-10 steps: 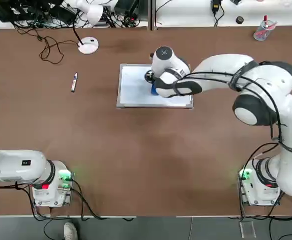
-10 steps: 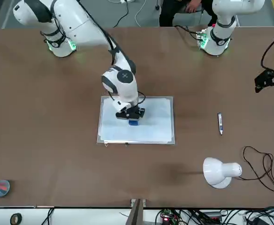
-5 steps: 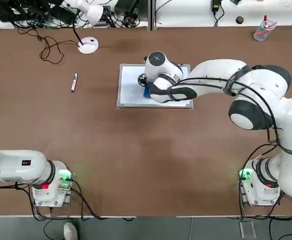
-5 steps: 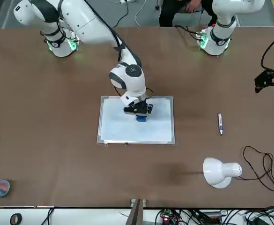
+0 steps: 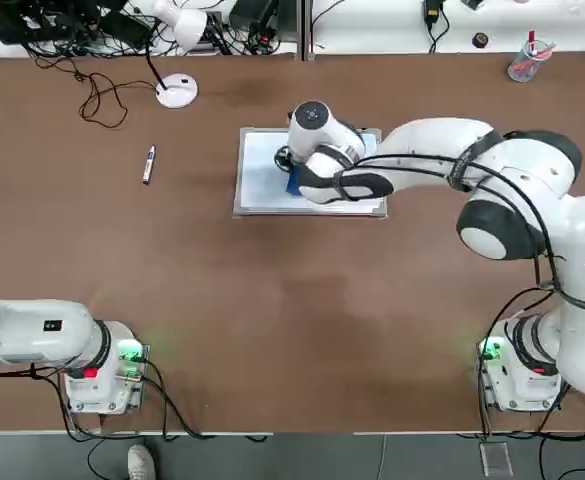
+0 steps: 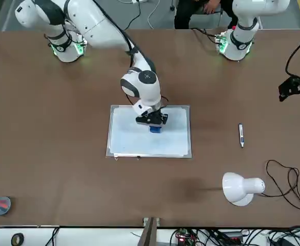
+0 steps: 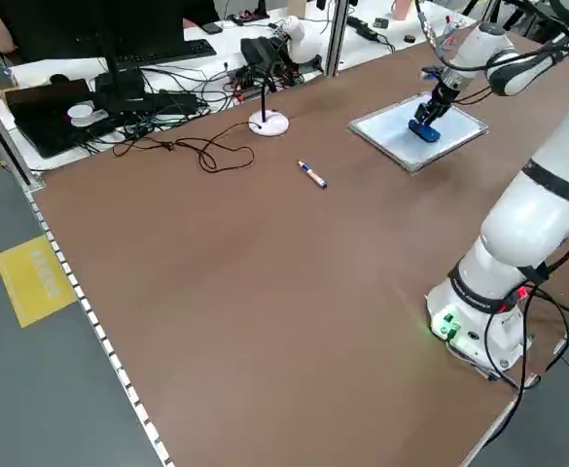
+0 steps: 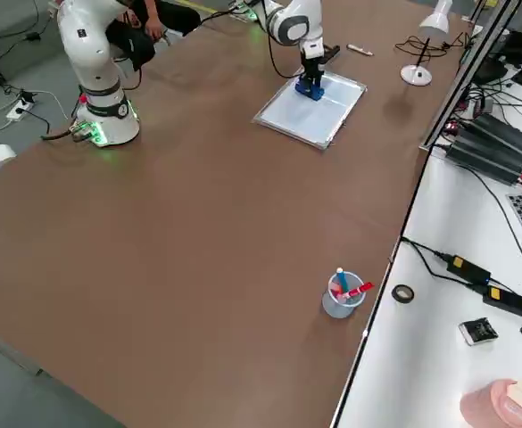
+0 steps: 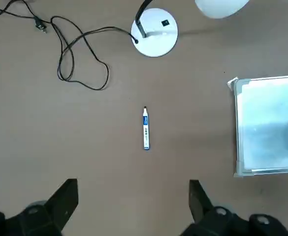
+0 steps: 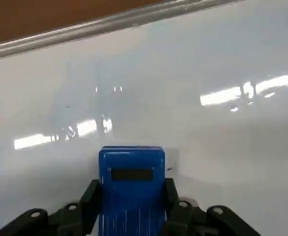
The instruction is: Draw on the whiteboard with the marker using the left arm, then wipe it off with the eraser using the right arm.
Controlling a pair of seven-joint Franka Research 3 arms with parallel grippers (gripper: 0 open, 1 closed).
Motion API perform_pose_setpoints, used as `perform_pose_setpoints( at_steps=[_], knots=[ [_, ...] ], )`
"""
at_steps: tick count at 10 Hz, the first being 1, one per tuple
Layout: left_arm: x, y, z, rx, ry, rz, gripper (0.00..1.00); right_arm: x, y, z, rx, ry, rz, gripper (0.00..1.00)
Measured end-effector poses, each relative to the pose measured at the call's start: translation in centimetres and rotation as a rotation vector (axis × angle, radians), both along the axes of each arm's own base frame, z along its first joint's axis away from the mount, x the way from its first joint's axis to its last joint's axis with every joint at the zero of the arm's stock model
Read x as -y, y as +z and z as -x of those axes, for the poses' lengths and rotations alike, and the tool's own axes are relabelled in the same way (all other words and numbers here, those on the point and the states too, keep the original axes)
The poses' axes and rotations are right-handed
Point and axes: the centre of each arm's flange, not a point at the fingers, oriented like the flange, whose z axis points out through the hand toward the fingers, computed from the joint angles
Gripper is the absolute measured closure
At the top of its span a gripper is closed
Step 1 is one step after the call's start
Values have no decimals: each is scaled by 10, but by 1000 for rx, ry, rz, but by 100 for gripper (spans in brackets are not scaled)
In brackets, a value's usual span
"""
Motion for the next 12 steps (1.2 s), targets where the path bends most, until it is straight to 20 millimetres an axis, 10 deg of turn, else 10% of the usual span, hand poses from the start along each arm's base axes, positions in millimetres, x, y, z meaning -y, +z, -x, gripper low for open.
perform_pose_setpoints(
  at_steps=[8, 12],
  knots=[
    [0, -2, -1, -4, 0, 0, 0, 173, 151, -105, -88, 159, 152, 44],
    [0, -3, -1, -6, 0, 0, 0, 301, 153, -125, -149, 277, 199, 44]
  ],
)
